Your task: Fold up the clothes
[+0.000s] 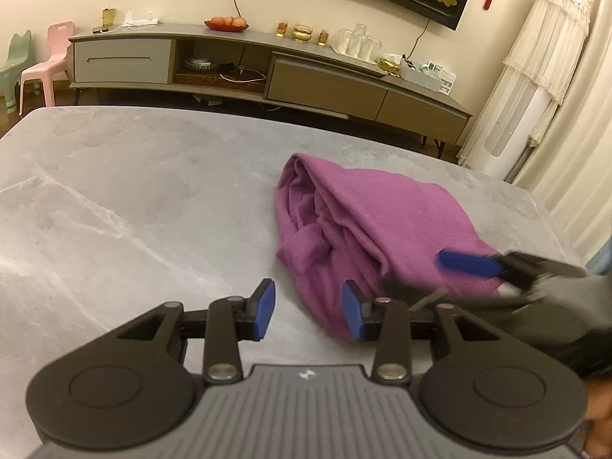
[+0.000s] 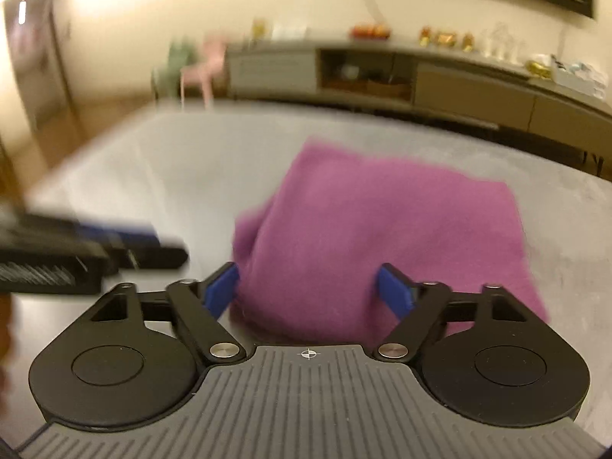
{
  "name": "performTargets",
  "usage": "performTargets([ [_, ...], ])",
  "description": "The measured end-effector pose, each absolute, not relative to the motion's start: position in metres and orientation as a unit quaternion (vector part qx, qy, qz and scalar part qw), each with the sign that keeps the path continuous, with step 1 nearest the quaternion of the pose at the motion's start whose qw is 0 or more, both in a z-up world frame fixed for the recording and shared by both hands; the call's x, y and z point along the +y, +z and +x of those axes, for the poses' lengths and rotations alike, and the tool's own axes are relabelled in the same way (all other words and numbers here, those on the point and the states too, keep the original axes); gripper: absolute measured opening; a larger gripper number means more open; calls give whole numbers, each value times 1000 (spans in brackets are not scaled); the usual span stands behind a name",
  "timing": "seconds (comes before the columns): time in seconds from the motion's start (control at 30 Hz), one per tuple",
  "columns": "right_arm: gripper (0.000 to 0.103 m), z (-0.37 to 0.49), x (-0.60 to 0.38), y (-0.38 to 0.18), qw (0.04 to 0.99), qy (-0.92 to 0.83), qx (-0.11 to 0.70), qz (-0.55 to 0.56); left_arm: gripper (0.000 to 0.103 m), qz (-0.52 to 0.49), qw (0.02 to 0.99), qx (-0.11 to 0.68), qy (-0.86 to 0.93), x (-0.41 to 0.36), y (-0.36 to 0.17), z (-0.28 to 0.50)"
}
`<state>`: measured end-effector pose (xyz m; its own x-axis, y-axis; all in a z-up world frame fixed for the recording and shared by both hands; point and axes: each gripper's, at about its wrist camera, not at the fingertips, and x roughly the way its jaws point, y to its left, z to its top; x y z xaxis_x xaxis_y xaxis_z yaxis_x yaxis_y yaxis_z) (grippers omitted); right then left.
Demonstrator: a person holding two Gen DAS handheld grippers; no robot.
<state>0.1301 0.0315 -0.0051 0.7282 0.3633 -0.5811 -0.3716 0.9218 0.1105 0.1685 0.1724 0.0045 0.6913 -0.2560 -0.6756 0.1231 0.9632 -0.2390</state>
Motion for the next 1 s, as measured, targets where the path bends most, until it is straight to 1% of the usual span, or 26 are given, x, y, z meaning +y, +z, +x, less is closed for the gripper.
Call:
performTargets([
  [0.07,76,131,16,-2,940,158,301,7,41,-88,916,376,-106,171,6,168],
  [0.13,74,144,6,-19,931,136,338,14,41,-85,917,376,-106,169,6,169],
  [0.17,76,148,3,-31,924,137,357,10,41,-81,917,376,-106,168,5,168],
  [0.2,76,145,3,-37,924,148,353,-8,41,-78,917,377,-105,167,4,167],
  [0.27,74,138,1,-29,923,156,352,-20,41,-71,917,378,-105,165,4,166],
  [0.3,74,133,-1,-22,923,160,349,-12,43,-68,917,377,-106,164,4,165],
  [0.33,75,124,-5,-15,925,166,342,1,46,-66,918,376,-108,163,4,164],
  [0.37,79,116,-8,-9,927,171,335,14,48,-62,919,375,-109,161,5,163],
  [0.4,82,110,-14,-2,928,174,328,16,55,-56,919,374,-109,159,6,162],
  [0.43,84,99,-21,2,929,175,325,8,63,-47,920,373,-108,155,5,160],
  [0.47,85,82,-26,2,929,178,325,-5,67,-38,921,373,-106,150,5,159],
  [0.5,85,70,-32,1,928,180,326,-20,75,-27,922,373,-104,144,4,156],
  [0.53,87,60,-38,-1,927,181,326,-35,83,-15,922,374,-103,138,3,154],
  [0.57,90,50,-44,-3,926,182,326,-51,89,-4,921,377,-103,131,1,151],
  [0.6,93,37,-52,-6,926,183,323,-65,99,5,918,383,-102,125,0,149],
  [0.63,94,21,-61,-10,927,183,318,-77,103,12,916,389,-99,119,-1,147],
  [0.73,95,-15,-91,-18,937,177,292,-70,103,18,918,385,-88,103,-2,137],
  [0.83,96,-16,-110,-24,940,153,303,-11,103,11,921,379,-93,88,-1,124],
  [0.93,96,-4,-111,-12,936,155,315,28,103,-7,920,378,-101,76,-1,112],
  [1.0,101,0,-109,-3,939,166,300,37,103,-15,923,371,-101,67,-1,102],
])
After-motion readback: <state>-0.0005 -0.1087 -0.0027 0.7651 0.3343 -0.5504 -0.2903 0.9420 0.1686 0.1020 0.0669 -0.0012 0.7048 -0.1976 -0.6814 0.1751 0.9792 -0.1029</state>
